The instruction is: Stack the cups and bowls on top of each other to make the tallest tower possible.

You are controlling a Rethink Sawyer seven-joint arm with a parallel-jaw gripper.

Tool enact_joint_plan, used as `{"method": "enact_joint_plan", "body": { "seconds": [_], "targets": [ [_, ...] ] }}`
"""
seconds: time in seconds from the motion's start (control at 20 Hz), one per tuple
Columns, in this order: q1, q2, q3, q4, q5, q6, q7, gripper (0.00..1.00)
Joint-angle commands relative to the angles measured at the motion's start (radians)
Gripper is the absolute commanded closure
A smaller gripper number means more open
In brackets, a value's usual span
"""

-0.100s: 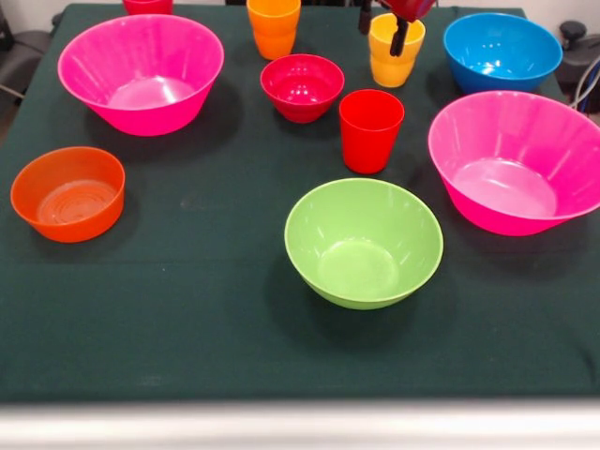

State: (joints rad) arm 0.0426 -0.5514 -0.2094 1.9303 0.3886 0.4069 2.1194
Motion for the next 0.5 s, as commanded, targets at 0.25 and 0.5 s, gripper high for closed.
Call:
{"method": "enact_joint_plan", "body": {
  "seconds": [0.25, 0.5],
  "targets": [
    [-0.006, 0.026, 0.099, -0.019, 0.026, -0.052, 0.162, 0.0],
    [-0.004, 0.027, 0.096, -0.014, 0.029, -0.053, 0.169, 0.0]
  ]
}}
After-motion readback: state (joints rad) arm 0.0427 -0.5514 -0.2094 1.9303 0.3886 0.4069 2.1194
